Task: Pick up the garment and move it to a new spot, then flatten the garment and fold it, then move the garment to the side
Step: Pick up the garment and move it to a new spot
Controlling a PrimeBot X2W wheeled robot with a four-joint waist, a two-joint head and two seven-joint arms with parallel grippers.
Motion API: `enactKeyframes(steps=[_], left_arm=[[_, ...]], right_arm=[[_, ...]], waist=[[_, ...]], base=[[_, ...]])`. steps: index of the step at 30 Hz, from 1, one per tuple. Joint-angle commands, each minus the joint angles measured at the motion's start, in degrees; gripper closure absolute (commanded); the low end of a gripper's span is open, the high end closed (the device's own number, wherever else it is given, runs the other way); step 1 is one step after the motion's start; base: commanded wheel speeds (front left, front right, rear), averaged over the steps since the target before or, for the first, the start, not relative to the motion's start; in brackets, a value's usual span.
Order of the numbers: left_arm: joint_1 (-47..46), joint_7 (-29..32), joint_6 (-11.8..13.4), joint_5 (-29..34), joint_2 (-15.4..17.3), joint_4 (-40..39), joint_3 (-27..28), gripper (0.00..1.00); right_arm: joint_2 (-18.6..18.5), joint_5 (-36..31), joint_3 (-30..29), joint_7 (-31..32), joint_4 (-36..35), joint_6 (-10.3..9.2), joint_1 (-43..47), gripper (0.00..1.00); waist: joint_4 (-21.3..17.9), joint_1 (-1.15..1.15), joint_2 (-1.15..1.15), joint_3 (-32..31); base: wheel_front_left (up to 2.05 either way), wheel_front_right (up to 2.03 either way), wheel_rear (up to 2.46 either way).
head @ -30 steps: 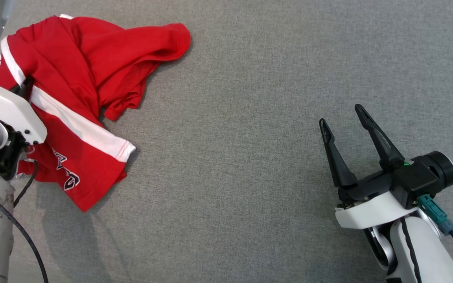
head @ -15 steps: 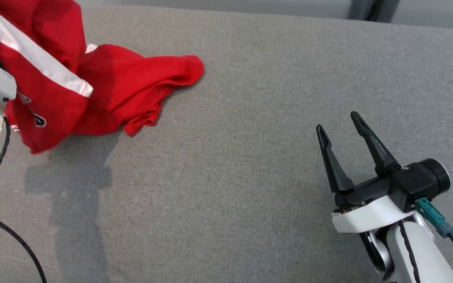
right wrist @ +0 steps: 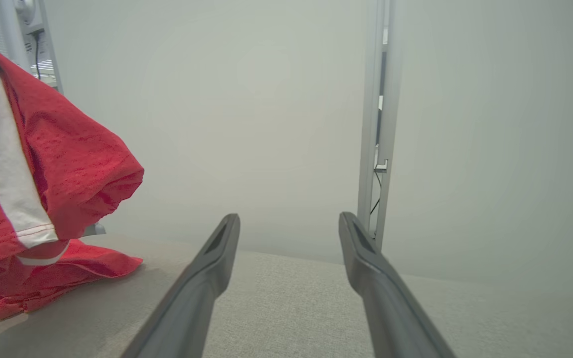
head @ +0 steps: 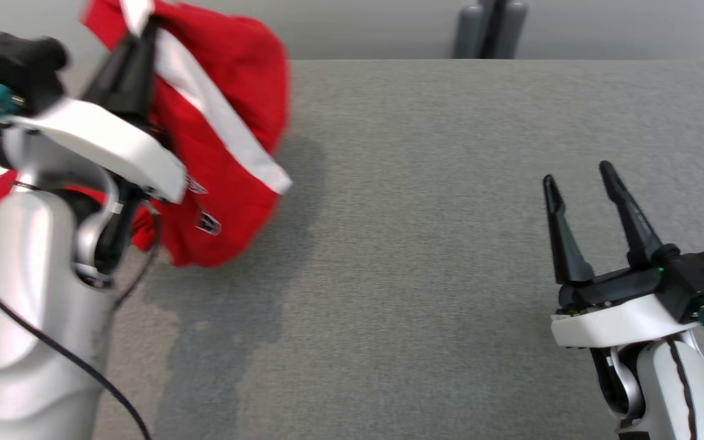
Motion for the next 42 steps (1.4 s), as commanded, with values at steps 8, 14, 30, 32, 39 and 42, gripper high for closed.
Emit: enactKeyframes(steps=[8,14,30,32,39,42], left_arm=[[2.9,2.3,1.1,3.3,-4.6,-1.1,-8.0,1.00],[1.9,1.0,1.5,4.1,-7.2,2.4,-11.0,1.00],[-8.0,-13.0,4.8,-13.0,-10.3,0.7,-23.7,1.00],[-9.0,-15.1,8.0,-14.5,-10.3,2.8,-24.8,1.00],[-3.5,-14.8,10.5,-14.6,-6.4,16.2,-23.7,1.00],[-1.5,-16.2,11.6,-13.9,-4.6,22.0,-23.4,1.00]], right_arm=[[-0.3,2.2,-3.2,-0.1,-2.0,-0.01,-1.7,0.00],[-0.3,3.5,-4.3,-0.1,-2.7,-0.01,-2.0,0.00],[-0.2,6.1,-4.9,-0.1,-2.4,0.00,-1.5,0.00],[-0.2,6.1,-5.4,-0.1,-2.5,-0.01,-1.5,0.00],[-0.3,5.7,-5.2,-0.1,-2.5,-0.01,-1.4,0.00],[-0.3,5.3,-5.4,-0.1,-2.6,-0.01,-1.6,0.00]], waist=[[-11.9,0.00,0.00,3.5],[-17.5,0.00,0.00,5.8],[-25.4,0.00,0.00,6.9],[-24.5,0.00,0.00,6.7],[-21.0,0.00,0.00,6.8],[-19.3,0.00,0.00,6.9]], base=[[0.00,0.00,0.00],[0.00,0.00,0.00],[0.00,0.00,0.00],[0.00,0.00,0.00],[0.00,0.00,0.00],[0.00,0.00,0.00]])
